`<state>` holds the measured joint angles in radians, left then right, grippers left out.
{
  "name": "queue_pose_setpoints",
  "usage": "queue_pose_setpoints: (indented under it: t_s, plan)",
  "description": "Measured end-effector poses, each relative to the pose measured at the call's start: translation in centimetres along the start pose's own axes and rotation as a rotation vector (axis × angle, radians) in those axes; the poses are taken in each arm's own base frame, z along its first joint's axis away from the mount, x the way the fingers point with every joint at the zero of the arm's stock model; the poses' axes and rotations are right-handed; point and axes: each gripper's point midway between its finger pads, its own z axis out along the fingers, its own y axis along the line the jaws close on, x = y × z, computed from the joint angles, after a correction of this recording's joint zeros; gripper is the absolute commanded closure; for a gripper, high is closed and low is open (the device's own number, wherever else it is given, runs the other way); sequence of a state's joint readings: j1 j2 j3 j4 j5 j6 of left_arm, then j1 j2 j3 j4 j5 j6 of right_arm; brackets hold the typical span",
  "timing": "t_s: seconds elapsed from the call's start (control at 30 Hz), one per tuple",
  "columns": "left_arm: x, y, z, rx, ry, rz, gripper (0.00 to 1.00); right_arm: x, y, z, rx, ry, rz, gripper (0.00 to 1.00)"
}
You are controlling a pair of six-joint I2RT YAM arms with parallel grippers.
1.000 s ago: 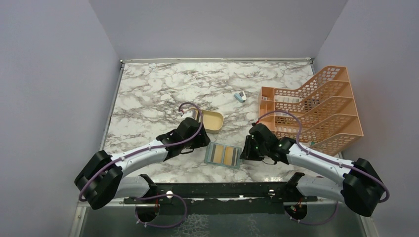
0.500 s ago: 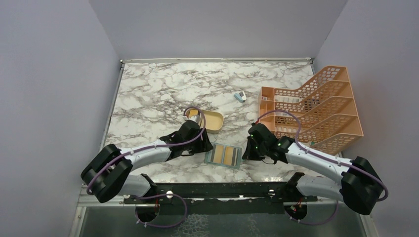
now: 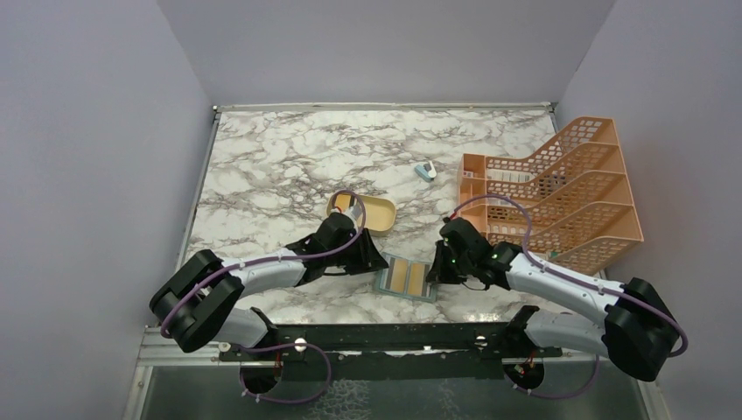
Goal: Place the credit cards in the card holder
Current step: Close the card holder at the center of the board.
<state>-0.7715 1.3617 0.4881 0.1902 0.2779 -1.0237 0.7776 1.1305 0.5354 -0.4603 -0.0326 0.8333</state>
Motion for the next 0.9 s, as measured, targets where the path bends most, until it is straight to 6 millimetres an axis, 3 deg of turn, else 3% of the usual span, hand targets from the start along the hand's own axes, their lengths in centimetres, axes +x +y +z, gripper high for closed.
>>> queue_pose_setpoints:
  t_s: [0.17, 0.37, 0.67, 0.9]
  plan:
    - [-0.1, -0.5, 0.0, 0.021, -0.002, -0.006, 0.67, -0.4, 1.8, -1.0, -0.088, -0.011, -0.001, 0.99]
    - [0.0, -0.9, 0.0, 0.039, 0.004, -0.010, 0.80, -1.2, 4.8, -1.8, -0.230, -0.025, 0.022, 0.99]
    - [0.4, -0.9, -0.2, 0.049, 0.017, -0.028, 1.00, -1.8, 6.6, -2.4, -0.307, -0.037, 0.052, 0.99]
    - [0.5, -1.1, -0.2, 0.058, 0.027, -0.034, 1.00, -1.8, 7.5, -2.8, -0.349, -0.030, 0.069, 0.99]
